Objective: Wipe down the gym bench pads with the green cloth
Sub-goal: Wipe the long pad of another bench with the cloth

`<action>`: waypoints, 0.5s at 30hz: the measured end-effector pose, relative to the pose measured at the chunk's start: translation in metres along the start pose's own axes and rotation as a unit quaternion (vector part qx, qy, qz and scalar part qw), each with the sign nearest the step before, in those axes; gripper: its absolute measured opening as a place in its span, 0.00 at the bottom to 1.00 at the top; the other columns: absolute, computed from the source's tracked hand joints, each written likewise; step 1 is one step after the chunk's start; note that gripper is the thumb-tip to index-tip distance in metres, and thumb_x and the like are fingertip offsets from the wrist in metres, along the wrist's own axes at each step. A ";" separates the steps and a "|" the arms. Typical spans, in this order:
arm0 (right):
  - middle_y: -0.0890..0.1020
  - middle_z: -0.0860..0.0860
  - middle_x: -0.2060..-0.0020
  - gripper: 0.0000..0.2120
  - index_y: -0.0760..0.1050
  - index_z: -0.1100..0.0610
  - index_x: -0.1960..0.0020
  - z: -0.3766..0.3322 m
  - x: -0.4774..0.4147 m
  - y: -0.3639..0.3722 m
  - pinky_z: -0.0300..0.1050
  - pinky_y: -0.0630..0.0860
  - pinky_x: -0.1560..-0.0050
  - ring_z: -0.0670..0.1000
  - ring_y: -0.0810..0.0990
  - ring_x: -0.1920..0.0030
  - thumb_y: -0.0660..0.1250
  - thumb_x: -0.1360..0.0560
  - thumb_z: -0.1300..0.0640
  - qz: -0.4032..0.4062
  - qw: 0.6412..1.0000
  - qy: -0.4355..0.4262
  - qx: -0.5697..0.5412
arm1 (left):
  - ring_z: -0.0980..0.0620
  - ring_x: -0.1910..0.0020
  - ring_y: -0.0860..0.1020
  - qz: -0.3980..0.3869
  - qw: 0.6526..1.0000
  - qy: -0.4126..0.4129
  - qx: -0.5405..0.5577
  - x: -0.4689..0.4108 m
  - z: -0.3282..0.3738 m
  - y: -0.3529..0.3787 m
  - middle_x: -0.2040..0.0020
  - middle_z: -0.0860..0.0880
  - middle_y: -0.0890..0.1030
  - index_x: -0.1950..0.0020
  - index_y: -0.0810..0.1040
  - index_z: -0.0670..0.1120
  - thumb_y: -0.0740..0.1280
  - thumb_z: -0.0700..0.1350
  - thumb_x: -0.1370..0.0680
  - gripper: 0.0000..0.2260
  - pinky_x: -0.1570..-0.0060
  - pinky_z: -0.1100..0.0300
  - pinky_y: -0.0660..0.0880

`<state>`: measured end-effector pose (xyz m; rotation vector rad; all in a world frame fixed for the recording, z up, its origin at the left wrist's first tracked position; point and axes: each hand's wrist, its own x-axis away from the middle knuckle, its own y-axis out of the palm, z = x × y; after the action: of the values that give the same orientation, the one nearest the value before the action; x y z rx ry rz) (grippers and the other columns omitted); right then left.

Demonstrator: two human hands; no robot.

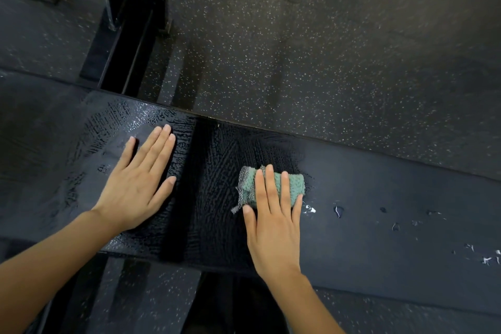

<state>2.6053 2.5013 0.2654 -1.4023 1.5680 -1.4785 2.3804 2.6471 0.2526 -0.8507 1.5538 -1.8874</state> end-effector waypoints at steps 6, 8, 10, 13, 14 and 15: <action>0.52 0.47 0.20 0.28 0.49 0.52 0.20 0.009 0.037 0.002 0.57 0.48 0.26 0.52 0.47 0.21 0.48 0.18 0.46 0.004 1.000 0.009 -0.007 | 0.47 0.19 0.51 -0.004 0.999 0.038 0.001 -0.013 0.036 0.003 0.18 0.44 0.52 0.20 0.53 0.39 0.48 0.55 0.17 0.30 0.23 0.44 0.51; 0.53 0.47 0.21 0.28 0.51 0.52 0.20 0.011 0.040 0.003 0.57 0.49 0.26 0.52 0.48 0.21 0.49 0.18 0.47 0.004 1.000 0.009 -0.008 | 0.47 0.19 0.52 -0.003 0.997 0.075 -0.011 -0.021 0.052 0.005 0.19 0.43 0.53 0.20 0.55 0.39 0.49 0.54 0.17 0.30 0.24 0.44 0.54; 0.53 0.46 0.21 0.27 0.52 0.52 0.20 0.013 0.038 0.003 0.57 0.49 0.26 0.52 0.48 0.21 0.49 0.18 0.47 0.004 1.000 0.003 -0.006 | 0.47 0.19 0.52 -0.003 0.995 0.103 -0.002 -0.030 0.070 0.008 0.19 0.43 0.54 0.20 0.56 0.39 0.50 0.54 0.17 0.29 0.24 0.44 0.54; 0.52 0.45 0.21 0.27 0.51 0.51 0.20 0.019 0.025 -0.001 0.56 0.47 0.25 0.50 0.46 0.21 0.47 0.18 0.47 0.009 1.000 -0.004 -0.008 | 0.48 0.19 0.52 -0.003 0.994 0.111 -0.006 -0.040 0.088 0.011 0.19 0.43 0.54 0.20 0.55 0.39 0.49 0.55 0.17 0.29 0.24 0.44 0.55; 0.51 0.45 0.21 0.27 0.50 0.51 0.20 0.021 0.018 -0.002 0.56 0.46 0.25 0.50 0.45 0.21 0.46 0.18 0.47 0.011 1.000 0.000 -0.011 | 0.47 0.20 0.52 -0.002 0.994 0.109 -0.009 -0.042 0.090 0.011 0.19 0.43 0.54 0.20 0.55 0.39 0.49 0.55 0.17 0.30 0.24 0.44 0.56; 0.50 0.44 0.20 0.27 0.49 0.51 0.20 0.023 0.009 -0.004 0.55 0.45 0.24 0.49 0.44 0.21 0.46 0.18 0.47 0.013 1.000 0.006 -0.012 | 0.47 0.20 0.53 -0.002 0.994 0.109 -0.012 -0.043 0.091 0.011 0.19 0.43 0.54 0.20 0.55 0.39 0.49 0.55 0.17 0.30 0.24 0.44 0.56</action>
<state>2.6250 2.4852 0.2665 -1.3836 1.6116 -1.4594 2.4773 2.6190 0.2483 -0.6748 1.7064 -2.0241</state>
